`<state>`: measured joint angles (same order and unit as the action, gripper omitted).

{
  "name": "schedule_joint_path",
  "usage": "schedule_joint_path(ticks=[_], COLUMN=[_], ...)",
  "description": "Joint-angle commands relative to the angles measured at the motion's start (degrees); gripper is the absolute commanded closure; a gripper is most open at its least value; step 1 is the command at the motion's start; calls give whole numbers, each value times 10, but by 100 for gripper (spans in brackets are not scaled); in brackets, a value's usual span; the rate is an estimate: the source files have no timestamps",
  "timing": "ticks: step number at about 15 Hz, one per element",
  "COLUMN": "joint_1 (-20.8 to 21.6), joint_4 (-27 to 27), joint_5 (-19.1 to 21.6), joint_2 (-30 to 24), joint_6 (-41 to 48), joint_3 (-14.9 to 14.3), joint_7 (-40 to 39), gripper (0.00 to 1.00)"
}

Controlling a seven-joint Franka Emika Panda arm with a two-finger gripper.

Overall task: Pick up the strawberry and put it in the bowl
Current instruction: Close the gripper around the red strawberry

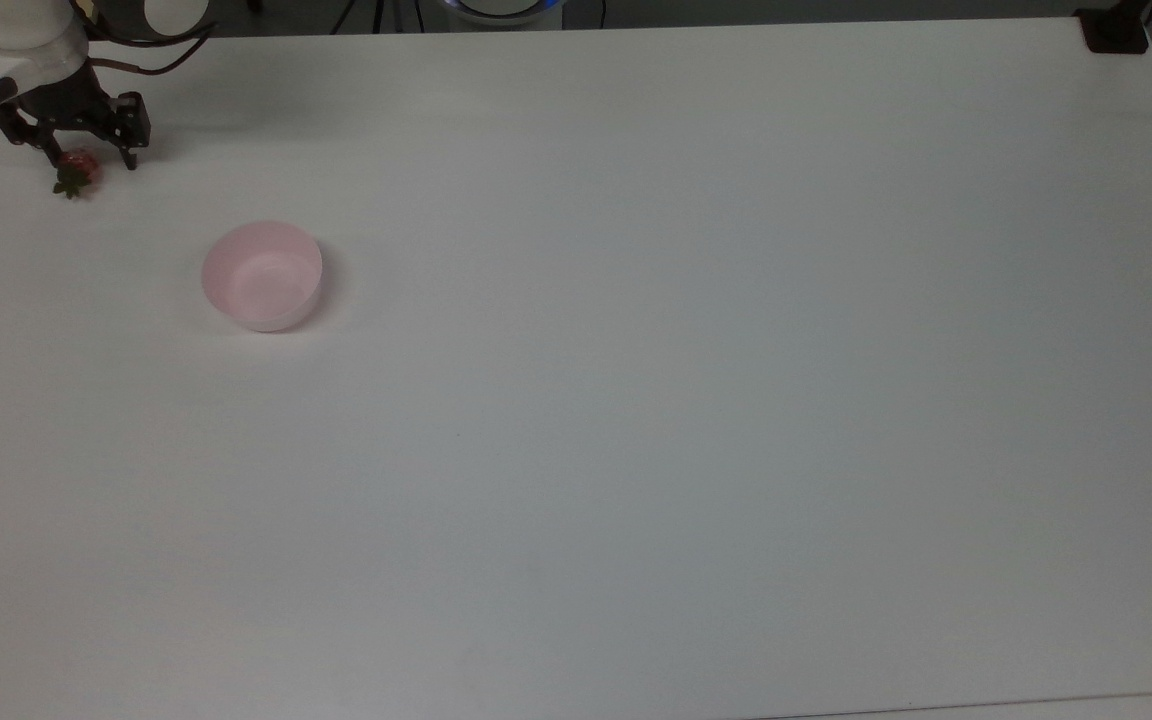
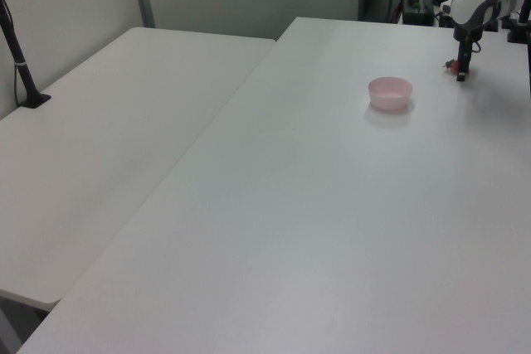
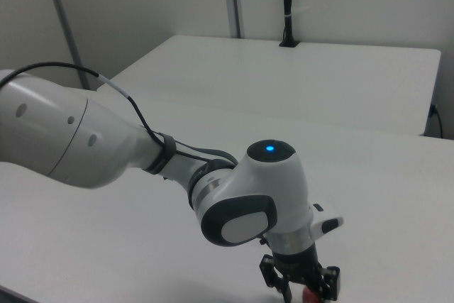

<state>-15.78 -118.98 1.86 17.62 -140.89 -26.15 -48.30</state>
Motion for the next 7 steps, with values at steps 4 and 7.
schedule_joint_path(ticks=[4,7], joint_1=[1,5], joint_4=[-4,5], joint_5=[42,46], joint_2=[-8,-20], joint_6=[-8,24], joint_3=[2,19], joint_7=[-12,-3], gripper=[100,100])
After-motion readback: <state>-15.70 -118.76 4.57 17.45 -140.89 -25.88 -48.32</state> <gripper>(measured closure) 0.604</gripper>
